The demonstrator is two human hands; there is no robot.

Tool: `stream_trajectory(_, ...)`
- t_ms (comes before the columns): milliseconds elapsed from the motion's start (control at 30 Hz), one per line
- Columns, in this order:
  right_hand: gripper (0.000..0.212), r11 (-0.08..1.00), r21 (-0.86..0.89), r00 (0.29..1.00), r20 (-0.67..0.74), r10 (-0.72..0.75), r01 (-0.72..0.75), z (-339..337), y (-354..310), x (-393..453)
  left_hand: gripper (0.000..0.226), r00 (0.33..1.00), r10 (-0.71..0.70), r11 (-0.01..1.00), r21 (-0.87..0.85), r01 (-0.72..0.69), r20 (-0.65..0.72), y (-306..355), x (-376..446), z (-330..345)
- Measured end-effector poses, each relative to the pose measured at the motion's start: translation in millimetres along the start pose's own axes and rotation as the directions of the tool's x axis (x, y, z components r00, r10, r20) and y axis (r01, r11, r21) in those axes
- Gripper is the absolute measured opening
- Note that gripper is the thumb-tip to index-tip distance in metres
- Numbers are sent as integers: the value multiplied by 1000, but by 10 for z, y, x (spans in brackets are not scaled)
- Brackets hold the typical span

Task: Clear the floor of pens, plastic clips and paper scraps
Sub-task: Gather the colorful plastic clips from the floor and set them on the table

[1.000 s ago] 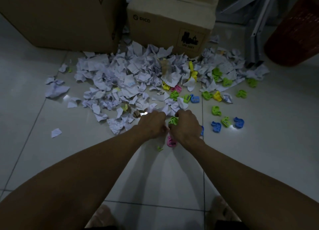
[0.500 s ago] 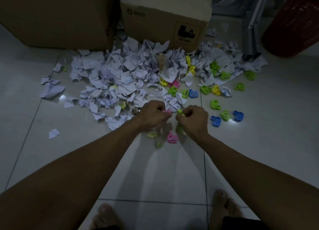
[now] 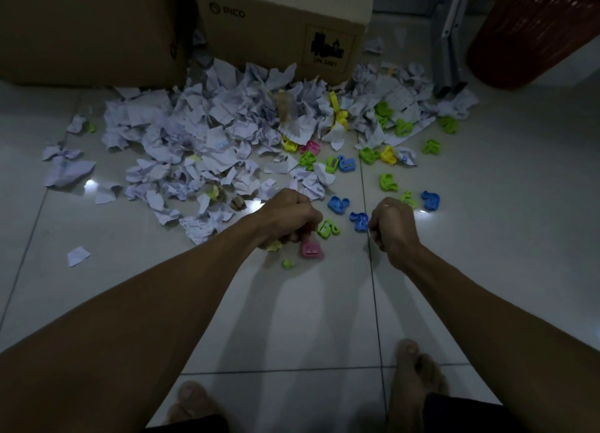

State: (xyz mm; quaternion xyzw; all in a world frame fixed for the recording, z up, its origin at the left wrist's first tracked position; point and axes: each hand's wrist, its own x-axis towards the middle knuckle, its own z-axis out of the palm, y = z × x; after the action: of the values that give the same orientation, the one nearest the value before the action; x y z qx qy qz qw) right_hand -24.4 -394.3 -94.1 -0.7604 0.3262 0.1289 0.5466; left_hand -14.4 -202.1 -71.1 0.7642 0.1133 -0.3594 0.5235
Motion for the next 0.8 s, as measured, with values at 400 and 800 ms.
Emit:
stream_trajectory(400,25,557,-620,830,346,-438,553,315,233,-94,16,981,-175,948,-255,191,86,-129,-71,-168)
stream_trajectory(800,44,428,-710,810,354,-468,558,353,409,-73,54,978,199,584,809,-74,-54,-330,-25,170)
